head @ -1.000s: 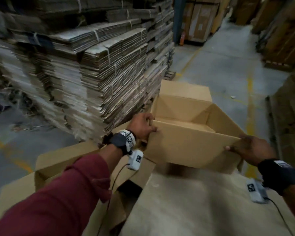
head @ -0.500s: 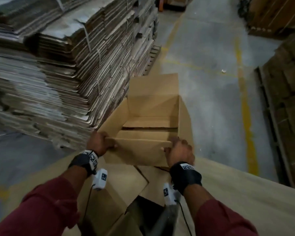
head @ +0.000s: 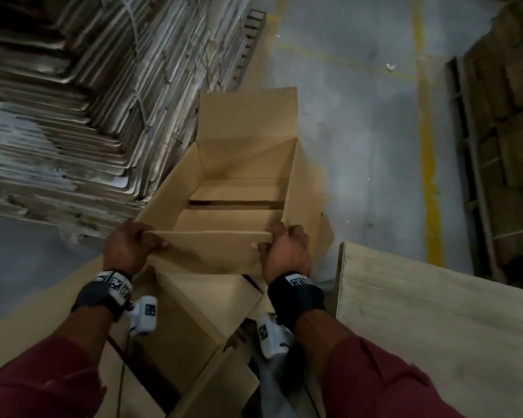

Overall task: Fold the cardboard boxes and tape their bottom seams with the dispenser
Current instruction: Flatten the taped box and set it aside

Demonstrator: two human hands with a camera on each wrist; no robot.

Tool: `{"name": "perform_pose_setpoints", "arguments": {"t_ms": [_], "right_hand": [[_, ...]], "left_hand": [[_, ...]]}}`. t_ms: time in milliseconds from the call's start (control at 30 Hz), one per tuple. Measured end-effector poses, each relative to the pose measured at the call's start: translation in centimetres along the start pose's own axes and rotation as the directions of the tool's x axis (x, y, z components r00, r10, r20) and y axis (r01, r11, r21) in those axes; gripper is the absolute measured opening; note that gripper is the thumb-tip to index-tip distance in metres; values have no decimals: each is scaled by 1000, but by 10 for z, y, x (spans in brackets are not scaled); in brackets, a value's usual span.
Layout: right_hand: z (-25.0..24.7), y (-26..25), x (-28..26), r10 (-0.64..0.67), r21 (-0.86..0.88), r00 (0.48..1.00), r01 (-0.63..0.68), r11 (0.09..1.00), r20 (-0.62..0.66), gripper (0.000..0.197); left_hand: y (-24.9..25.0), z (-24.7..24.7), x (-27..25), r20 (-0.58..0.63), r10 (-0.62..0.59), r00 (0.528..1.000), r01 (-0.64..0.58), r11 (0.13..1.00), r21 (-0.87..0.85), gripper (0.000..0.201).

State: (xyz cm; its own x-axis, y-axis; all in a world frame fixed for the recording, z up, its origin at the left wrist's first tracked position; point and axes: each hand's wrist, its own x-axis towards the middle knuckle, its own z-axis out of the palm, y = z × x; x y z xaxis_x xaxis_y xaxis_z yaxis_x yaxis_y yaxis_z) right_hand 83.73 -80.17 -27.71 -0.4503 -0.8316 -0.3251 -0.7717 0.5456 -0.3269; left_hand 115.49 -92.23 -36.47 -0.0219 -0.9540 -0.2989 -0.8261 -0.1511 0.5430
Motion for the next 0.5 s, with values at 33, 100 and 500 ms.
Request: {"name": "perform_pose_setpoints", "arguments": {"t_ms": [33, 100, 500], "right_hand": [[3, 0, 1, -8, 3, 1000, 8, 1000, 13, 41], [15, 10, 5, 16, 27, 999, -17, 999, 40, 43], [142, 146, 4, 376, 119, 864, -435, 893, 333, 40]], "left_hand": [[-3, -1, 2, -5, -7, 1000, 7, 1000, -2, 60], [-11, 3, 6, -11, -27, 1000, 27, 1000, -5, 65], [-7, 126, -37, 173, 87, 981, -84, 996, -19, 51]]}}
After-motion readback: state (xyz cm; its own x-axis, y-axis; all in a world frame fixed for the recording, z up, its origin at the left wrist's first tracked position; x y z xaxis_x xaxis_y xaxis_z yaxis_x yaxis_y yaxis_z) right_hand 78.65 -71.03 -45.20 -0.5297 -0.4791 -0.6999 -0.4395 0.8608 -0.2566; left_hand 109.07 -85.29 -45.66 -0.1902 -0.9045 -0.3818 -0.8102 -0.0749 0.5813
